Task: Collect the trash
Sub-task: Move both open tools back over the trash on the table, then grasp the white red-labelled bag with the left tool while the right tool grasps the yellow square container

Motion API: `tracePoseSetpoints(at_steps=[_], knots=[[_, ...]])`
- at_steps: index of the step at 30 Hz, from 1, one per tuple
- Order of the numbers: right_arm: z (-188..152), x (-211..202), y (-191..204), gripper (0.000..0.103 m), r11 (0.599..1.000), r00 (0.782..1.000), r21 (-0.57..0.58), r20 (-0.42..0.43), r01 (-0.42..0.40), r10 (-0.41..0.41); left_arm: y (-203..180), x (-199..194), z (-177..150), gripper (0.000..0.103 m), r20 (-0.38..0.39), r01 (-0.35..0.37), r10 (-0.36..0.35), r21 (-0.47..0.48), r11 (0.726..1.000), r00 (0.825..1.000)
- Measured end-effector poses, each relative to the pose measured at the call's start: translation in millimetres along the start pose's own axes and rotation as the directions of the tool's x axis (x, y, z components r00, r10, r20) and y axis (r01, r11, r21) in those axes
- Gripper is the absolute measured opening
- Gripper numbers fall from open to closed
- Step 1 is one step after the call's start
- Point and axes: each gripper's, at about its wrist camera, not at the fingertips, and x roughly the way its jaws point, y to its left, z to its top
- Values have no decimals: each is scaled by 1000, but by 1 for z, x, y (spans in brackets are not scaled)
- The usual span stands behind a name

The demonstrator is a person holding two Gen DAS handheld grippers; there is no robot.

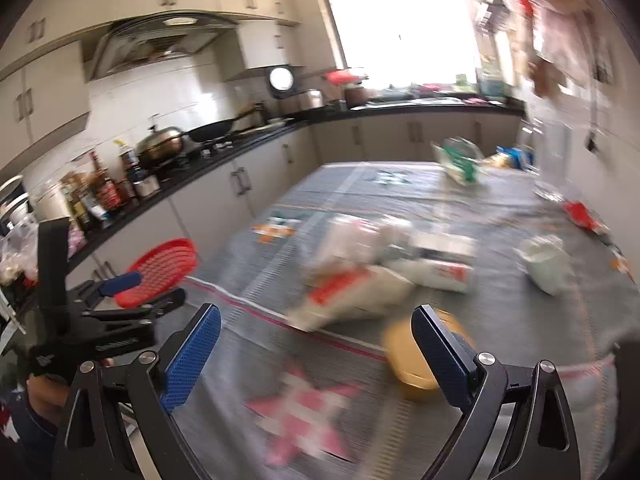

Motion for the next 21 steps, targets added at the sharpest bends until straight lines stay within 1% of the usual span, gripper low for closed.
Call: tracePoseSetpoints(at_steps=[3,5,9,12,17,21], knots=[[-11,-6,-37,99,998,998,37,-19,58,-58,-25,6,1,92,-21,49,-48,43,998,999],[-14,-6,-54,99,995,996,54,-35,79,-78,-39,10,1,92,-34,83,-81,64,994,996],[-19,-2,-77,99,993,994,77,-72,85,-80,-63,18,1,92,-62,140,-135,100,985,989],[-20,6,-79,99,995,992,58,-97,81,-75,-76,23,0,92,-87,170,-160,127,977,983],[-19,27,-70,99,997,987,-2,-145,71,-71,-82,29,-3,92,-108,182,-167,158,970,980],[-20,43,-71,99,999,981,14,-189,40,-36,-84,33,-2,92,-129,199,-179,170,965,975]])
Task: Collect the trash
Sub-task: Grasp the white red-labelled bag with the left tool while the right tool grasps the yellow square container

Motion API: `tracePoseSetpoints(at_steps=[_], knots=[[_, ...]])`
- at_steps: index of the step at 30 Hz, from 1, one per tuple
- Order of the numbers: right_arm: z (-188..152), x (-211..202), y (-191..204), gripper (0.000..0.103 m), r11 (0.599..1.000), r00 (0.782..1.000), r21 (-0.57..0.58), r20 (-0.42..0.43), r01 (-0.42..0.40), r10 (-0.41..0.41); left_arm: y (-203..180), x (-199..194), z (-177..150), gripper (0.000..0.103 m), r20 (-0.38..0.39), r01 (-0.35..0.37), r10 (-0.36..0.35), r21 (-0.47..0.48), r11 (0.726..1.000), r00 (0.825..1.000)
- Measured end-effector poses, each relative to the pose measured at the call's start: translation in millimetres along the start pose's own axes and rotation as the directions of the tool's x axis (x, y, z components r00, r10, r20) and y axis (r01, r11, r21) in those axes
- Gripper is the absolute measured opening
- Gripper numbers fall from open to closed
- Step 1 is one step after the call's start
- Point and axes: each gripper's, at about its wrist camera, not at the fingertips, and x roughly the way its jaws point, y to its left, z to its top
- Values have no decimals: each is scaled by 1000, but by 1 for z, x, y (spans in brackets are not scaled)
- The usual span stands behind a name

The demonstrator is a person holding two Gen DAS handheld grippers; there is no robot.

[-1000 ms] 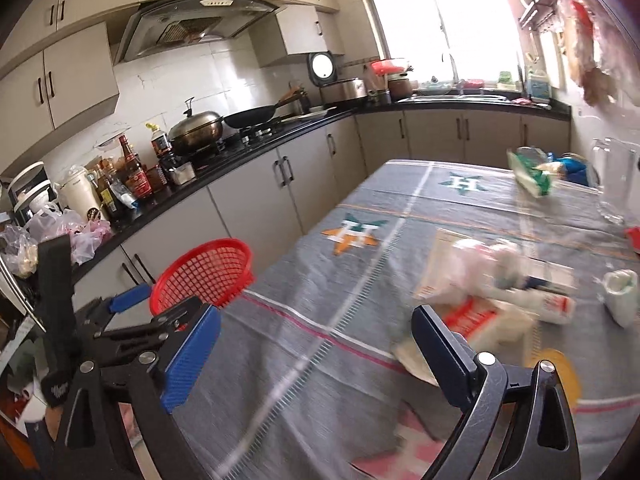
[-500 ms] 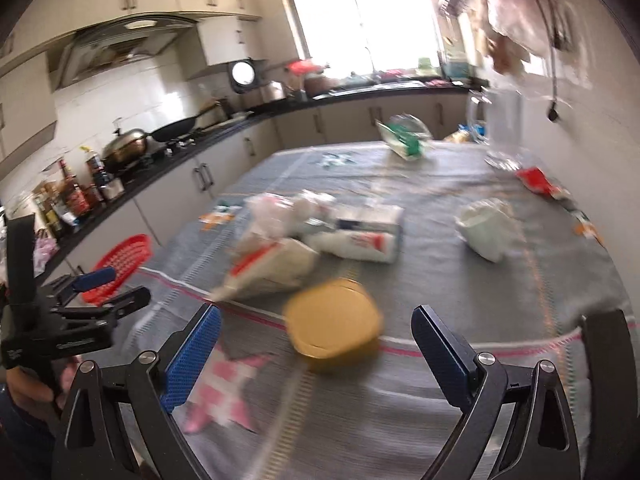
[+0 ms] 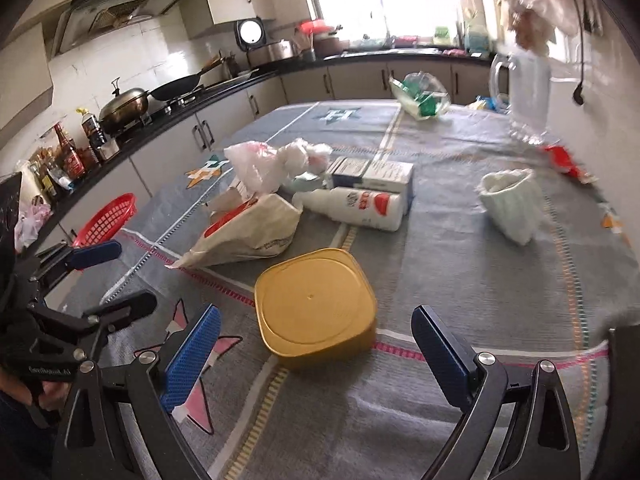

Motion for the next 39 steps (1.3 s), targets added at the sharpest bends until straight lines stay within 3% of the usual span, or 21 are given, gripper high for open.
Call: tracePoseSetpoints(at_steps=[5,11,22,28,34,35,39], knots=[[3,10,6,98,1000,1000,-21,-24,9,-10,2,5,6,92,-15,23,-23,4,1000,1000],[3,17,1,75,1000,998,0,-65,4,-4,5,16,15,92,-44,49,-50,-22,999,998],[-2,6,-36,75,979,997,188,-10,-79,82,1,51,38,91,-94,89,-95,-64,994,991],[-3,3,-42,75,967,993,227,10,-117,118,-4,66,50,91,-100,109,-118,-88,990,988],[-4,2,-46,75,960,991,245,21,-133,132,-18,75,51,60,-102,100,-107,-72,992,989],[-4,2,-47,75,960,991,248,23,-133,132,-20,75,50,50,-102,91,-97,-63,994,990],[-4,2,-50,75,957,990,257,31,-138,135,-22,69,44,48,-90,90,-95,-62,994,991]])
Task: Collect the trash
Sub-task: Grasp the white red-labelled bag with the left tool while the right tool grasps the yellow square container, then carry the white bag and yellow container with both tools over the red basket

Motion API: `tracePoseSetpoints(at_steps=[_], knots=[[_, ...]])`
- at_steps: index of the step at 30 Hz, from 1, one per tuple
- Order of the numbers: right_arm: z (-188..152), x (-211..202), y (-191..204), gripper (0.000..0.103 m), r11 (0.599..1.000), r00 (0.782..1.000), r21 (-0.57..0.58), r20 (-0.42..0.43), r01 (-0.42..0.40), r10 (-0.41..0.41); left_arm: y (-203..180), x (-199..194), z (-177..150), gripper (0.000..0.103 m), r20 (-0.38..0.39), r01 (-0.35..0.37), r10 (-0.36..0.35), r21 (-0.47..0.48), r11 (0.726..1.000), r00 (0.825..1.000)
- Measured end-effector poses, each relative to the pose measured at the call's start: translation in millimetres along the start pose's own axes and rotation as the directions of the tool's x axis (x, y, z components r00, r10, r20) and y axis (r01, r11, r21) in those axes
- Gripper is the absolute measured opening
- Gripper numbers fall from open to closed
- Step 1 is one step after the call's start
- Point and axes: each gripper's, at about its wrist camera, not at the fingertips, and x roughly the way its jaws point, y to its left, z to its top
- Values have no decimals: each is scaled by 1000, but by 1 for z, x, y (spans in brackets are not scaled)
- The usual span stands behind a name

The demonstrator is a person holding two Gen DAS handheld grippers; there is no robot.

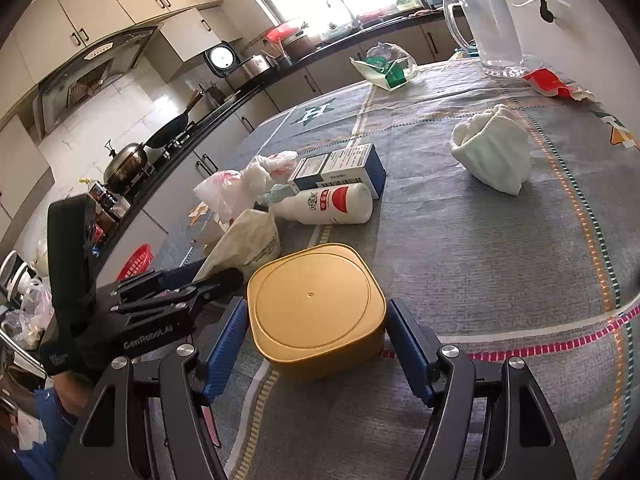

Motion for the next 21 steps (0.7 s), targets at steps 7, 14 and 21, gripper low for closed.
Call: tracePoseSetpoints(at_steps=[7,14,21], knots=[[-1,-5,-2,75,1000,999,4,26,-21,21,-1,-17,-20,47,40,-10,10,-11,1000,999],[-2,-10,-3,75,999,998,10,47,-32,32,1,-34,-26,47,98,-30,32,-24,999,995],[-3,-12,-3,75,999,998,12,57,-35,34,0,-43,-30,47,125,-17,20,-26,1000,992]])
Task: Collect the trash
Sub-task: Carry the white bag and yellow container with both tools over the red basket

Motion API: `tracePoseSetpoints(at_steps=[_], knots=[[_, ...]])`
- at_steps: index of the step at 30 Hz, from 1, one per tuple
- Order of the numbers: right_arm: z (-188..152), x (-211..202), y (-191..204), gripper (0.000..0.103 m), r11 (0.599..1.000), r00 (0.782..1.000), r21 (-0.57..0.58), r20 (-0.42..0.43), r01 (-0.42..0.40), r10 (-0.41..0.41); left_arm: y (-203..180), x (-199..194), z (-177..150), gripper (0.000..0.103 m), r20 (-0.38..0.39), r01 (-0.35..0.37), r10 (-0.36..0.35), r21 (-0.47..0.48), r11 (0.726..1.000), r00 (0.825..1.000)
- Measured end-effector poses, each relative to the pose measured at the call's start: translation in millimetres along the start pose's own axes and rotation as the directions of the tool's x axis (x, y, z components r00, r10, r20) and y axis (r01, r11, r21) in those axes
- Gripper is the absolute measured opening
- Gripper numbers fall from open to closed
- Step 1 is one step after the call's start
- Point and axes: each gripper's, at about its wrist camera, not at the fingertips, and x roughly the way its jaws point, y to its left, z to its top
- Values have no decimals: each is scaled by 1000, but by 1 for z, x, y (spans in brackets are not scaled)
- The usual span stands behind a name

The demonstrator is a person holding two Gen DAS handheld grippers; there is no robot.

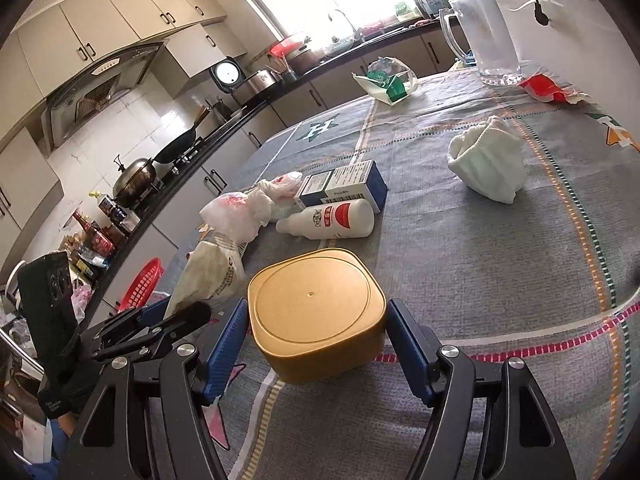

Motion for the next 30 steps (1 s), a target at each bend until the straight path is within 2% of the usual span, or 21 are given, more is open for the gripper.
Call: tracePoseSetpoints(at_steps=[7,15,23,30], knots=[[0,-2,1,75,1000,1000,0,11,11,-11,3,-11,-5,47,22,-5,5,3,1000,1000],[-4,-7,16,75,994,995,-39,38,98,-96,12,-27,-8,47,48,-6,7,-12,1000,999],[-6,-8,39,75,992,995,-83,38,91,-88,26,-45,-10,47,86,-21,24,-40,999,996],[-8,-4,61,75,988,997,-129,27,81,-78,41,-50,-15,47,90,-38,44,-66,997,995]])
